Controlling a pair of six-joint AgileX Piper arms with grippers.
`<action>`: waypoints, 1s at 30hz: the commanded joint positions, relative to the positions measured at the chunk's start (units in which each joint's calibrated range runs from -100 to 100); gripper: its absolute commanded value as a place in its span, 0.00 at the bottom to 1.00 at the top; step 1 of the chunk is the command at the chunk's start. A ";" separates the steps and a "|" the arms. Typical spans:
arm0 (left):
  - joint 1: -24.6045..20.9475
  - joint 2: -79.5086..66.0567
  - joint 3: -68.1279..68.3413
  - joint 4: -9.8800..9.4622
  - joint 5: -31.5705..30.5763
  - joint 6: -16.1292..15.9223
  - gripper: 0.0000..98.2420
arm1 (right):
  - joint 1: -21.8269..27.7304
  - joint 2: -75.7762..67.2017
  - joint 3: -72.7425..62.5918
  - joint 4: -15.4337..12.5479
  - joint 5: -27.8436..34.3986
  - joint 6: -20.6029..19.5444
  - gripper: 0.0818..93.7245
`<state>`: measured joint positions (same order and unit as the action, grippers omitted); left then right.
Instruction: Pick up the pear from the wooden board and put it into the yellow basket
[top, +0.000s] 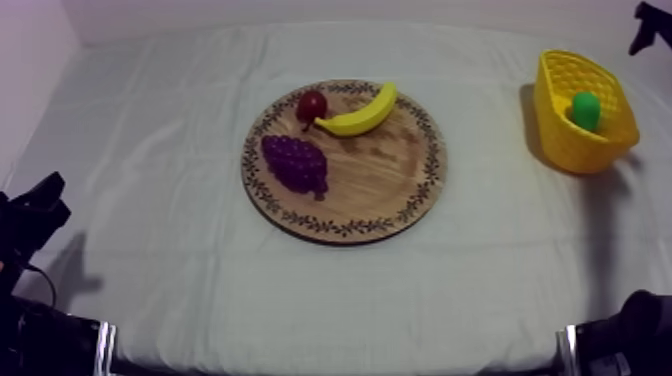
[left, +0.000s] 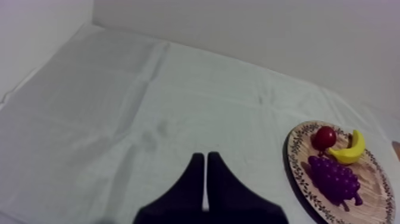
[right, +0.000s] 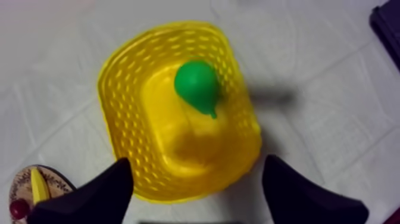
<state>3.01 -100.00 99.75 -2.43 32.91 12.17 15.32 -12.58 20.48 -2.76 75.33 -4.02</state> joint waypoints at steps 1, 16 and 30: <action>-0.01 0.00 0.03 0.01 -0.01 0.02 0.00 | 0.71 -10.47 1.01 -0.21 -0.02 1.13 0.59; -0.01 0.00 0.03 0.01 -0.01 0.00 0.00 | -2.75 -47.09 14.26 1.77 -0.81 3.97 0.18; -0.01 0.00 0.03 0.01 -0.01 0.01 0.00 | -2.98 -71.71 50.17 1.81 -17.48 6.75 0.01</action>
<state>3.01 -100.00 99.75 -2.43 32.91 12.17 12.39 -80.62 60.68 -0.62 59.82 2.09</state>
